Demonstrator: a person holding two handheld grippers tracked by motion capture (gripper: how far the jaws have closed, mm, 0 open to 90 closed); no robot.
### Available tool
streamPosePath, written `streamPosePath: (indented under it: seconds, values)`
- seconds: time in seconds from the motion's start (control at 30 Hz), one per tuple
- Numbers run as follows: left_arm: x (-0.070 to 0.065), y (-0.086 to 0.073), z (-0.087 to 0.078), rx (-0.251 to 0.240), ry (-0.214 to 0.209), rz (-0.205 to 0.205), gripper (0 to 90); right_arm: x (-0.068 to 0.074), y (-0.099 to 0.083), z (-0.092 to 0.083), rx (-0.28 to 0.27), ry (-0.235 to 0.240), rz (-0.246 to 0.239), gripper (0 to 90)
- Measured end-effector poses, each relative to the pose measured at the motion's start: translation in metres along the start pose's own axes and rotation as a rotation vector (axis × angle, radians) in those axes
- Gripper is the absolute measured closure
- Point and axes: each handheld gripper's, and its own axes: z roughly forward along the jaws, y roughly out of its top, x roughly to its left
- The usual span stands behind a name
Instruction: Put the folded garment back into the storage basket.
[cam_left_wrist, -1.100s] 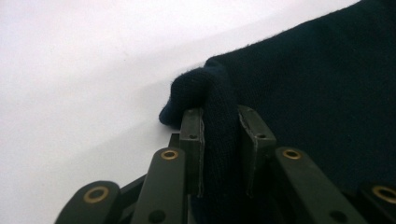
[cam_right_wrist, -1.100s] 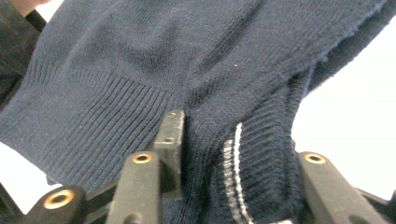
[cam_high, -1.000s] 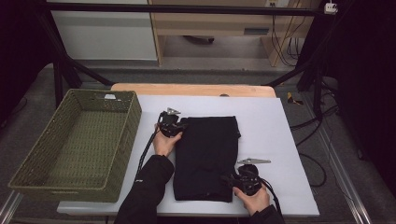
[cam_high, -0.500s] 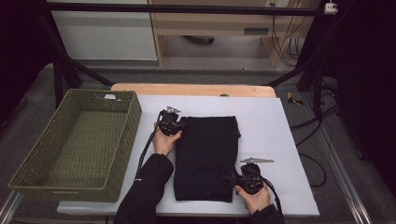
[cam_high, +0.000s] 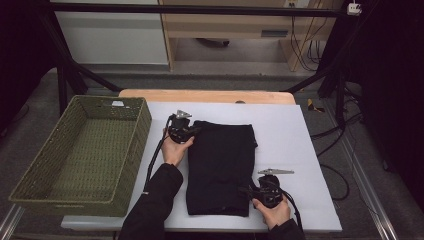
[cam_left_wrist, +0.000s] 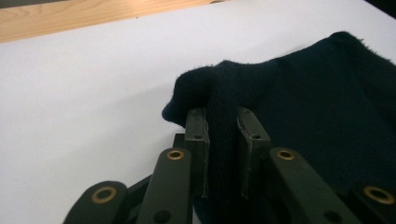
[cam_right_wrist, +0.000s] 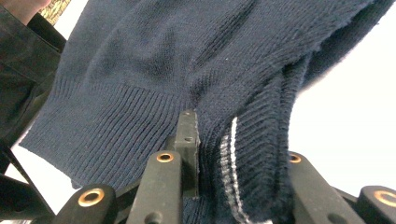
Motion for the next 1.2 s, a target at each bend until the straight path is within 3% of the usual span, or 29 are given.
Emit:
streamPosePath:
  seconds: [0.53, 1.2]
  values:
    - [-0.014, 0.017, -0.020, -0.049, -0.026, 0.044, 77.0, 0.000, 0.000, -0.001, -0.002, 0.009, -0.003, 72.6]
    - [-0.029, 0.031, -0.037, -0.073, -0.014, 0.072, 77.3, 0.000, 0.001, -0.003, -0.003, 0.017, -0.006, 72.6]
